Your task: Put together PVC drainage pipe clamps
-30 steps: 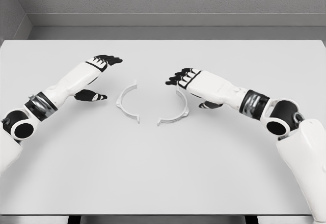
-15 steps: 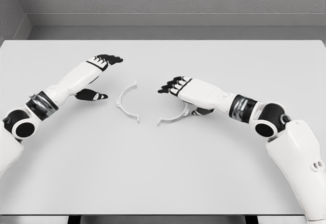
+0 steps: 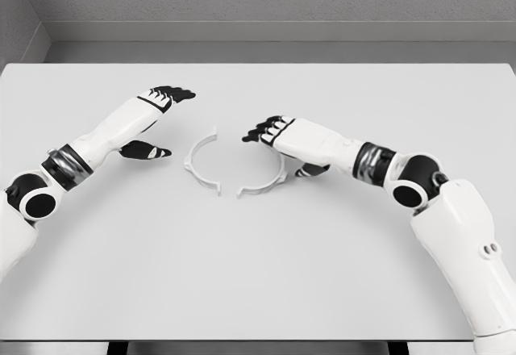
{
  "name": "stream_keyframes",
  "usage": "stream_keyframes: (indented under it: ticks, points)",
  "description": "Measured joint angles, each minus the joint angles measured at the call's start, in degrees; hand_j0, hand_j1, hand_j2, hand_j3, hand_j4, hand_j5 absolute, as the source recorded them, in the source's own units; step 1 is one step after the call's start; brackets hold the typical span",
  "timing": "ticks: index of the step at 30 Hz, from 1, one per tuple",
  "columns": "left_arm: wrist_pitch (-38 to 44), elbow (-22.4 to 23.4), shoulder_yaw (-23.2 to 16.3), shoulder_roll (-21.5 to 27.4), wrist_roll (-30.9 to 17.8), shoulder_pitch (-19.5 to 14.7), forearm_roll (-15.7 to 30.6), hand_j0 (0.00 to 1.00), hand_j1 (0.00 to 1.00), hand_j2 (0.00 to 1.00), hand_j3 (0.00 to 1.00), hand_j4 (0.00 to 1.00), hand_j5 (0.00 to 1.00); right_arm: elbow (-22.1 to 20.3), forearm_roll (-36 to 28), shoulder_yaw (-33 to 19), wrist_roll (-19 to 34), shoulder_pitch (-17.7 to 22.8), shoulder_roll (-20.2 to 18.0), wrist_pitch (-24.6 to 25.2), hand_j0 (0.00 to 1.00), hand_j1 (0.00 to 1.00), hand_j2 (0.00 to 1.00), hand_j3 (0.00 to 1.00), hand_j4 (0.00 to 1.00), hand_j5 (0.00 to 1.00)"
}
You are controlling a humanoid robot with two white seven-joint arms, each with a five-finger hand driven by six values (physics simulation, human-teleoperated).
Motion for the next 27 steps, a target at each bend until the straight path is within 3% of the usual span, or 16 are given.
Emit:
stream_keyframes:
  ticks: [10,27]
  points:
    - [0.0,0.0,0.0,-0.1,0.0,0.0,-0.1,1.0,1.0,1.0,1.0,1.0,1.0,0.6,0.4,0.9,0.1,-0.2,1.9,0.1,1.0,1.0,1.0,1.0,1.0,1.0]
    - [0.0,0.0,-0.2,-0.4,0.0,0.0,-0.1,1.0,1.0,1.0,1.0,1.0,1.0,2.9,0.5,2.1,0.0,-4.1,4.1,1.0,1.0,1.0,1.0,1.0,1.0,1.0]
